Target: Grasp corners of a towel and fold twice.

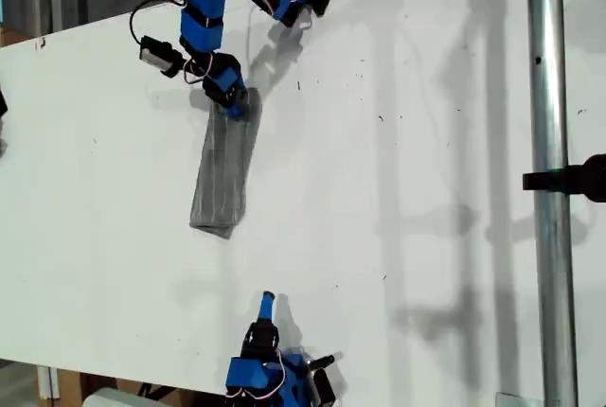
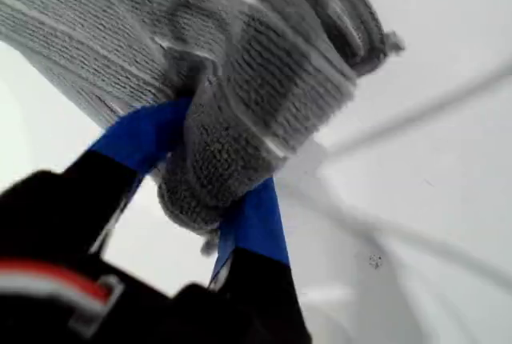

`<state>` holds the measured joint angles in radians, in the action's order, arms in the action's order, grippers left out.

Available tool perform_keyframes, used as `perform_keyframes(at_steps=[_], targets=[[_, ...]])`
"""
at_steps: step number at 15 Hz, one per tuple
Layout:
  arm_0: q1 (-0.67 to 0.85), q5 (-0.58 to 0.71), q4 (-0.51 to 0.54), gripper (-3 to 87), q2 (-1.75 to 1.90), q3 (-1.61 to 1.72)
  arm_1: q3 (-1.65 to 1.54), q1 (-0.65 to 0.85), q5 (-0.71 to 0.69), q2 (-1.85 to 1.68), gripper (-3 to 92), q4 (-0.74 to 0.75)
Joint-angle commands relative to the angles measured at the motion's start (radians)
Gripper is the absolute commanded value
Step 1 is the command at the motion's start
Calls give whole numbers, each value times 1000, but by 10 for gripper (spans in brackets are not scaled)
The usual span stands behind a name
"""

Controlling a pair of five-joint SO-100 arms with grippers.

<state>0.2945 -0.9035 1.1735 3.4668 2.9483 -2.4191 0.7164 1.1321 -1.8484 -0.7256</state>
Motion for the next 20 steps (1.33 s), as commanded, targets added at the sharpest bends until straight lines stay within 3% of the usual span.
perform_keyframes(at_steps=[1,3,4,5,8,11,14,15,16,17,18,20], targets=[[-17,-5,11,-29,6,-23,83,-6,-32,-120,-2,-333],[-18,-3,11,-29,6,-18,186,-103,-40,-181,-2,-730],[-18,-2,9,-29,6,-20,224,-158,-8,-201,-2,-847],[-18,2,9,-29,6,-23,265,-199,3,-239,-2,-857],[-25,-3,11,-29,6,-29,256,-233,-51,-445,-2,-370],[-34,-11,11,-29,6,-31,299,-247,-61,-319,-2,-54],[-34,-9,11,-29,6,-32,311,-232,-60,-150,25,127],[-35,-12,12,-29,6,-32,310,-233,-69,-149,345,186],[-35,-12,12,-29,6,-29,264,-244,-110,-221,344,311],[-34,-11,11,-29,6,-26,189,-245,-152,-328,188,474],[-32,-9,8,-29,6,-26,152,-221,-153,-423,117,532],[-29,-5,2,-29,6,-26,118,-161,-153,-606,117,453]])
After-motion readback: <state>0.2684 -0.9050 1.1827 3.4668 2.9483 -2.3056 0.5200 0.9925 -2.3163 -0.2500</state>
